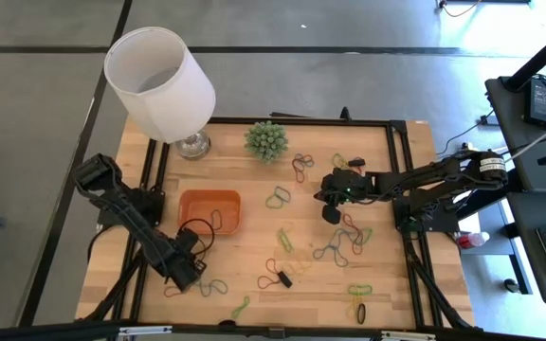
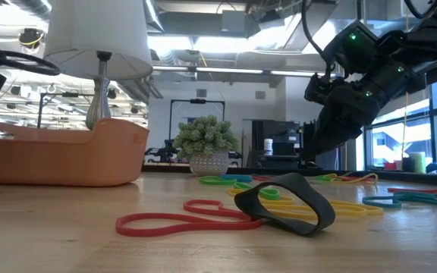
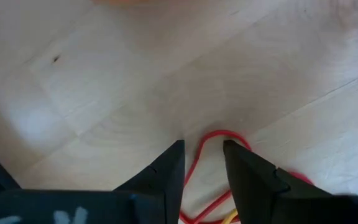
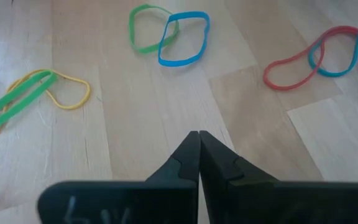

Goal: Pick and place rubber bands into bin
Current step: Put the red rubber band into the orange bin

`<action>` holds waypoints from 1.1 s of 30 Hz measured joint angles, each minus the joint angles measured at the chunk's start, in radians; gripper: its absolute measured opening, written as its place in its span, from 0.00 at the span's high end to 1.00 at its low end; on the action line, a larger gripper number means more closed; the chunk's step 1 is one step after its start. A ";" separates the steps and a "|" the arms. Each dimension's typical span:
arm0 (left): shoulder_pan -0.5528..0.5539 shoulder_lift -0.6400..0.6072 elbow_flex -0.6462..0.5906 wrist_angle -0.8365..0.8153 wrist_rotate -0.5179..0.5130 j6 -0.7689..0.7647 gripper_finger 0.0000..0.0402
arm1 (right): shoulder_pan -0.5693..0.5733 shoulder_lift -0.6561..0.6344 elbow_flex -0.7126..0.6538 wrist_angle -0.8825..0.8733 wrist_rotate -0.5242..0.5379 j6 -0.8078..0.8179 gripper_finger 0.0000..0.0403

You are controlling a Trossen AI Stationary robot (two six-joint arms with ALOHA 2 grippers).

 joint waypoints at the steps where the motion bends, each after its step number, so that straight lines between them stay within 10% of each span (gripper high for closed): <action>1: 0.000 0.000 0.000 0.001 0.005 0.000 0.74 | 0.000 0.000 0.000 0.000 0.000 0.000 0.98; 11: 0.000 0.002 -0.002 -0.007 0.017 0.151 0.98 | 0.000 0.000 0.000 0.000 0.000 -0.001 0.98; 33: 0.000 -0.076 0.278 -0.333 0.010 0.221 0.99 | 0.000 0.000 0.000 0.004 0.000 -0.002 0.98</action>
